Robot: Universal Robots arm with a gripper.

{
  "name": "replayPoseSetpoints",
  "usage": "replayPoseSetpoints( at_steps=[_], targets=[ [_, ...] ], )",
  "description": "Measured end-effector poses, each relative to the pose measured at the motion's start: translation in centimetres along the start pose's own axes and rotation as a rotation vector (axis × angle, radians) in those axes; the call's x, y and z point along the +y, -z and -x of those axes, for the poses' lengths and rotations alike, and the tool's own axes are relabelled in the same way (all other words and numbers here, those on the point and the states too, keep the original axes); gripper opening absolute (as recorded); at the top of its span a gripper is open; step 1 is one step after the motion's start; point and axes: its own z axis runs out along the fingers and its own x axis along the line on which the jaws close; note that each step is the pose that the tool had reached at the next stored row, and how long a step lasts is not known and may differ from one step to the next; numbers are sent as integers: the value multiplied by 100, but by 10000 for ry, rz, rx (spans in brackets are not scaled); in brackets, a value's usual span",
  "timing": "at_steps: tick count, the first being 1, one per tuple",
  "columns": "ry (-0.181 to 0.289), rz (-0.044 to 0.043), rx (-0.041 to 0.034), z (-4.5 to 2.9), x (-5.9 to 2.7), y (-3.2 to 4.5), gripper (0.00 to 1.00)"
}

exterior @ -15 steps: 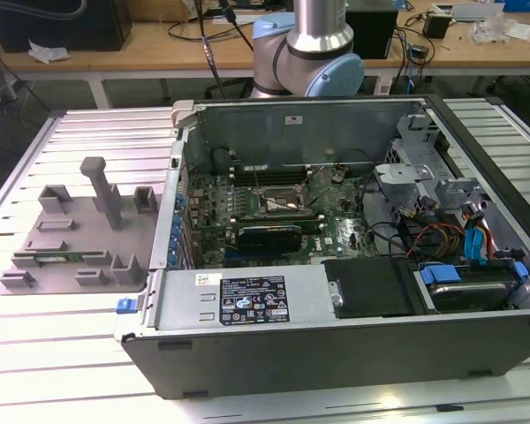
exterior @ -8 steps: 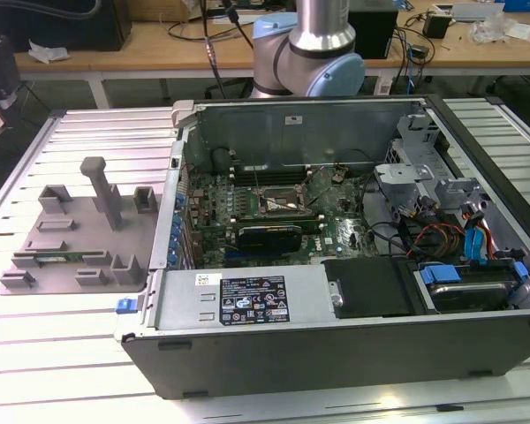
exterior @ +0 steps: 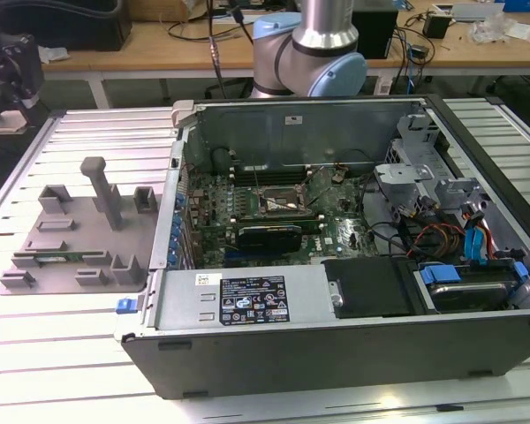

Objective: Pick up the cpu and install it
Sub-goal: 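Pick up the cpu and move it towards the insertion slot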

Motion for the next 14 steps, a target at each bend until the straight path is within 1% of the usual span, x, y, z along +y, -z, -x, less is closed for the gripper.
replayPoseSetpoints(
  at_steps=[3, 8, 14],
  targets=[
    [-1, 0, 0, 83, 4, -3, 55],
    [1, -1, 0, 287, 14, -8, 55],
    [0, -1, 1, 469, 23, -13, 55]
  ],
)
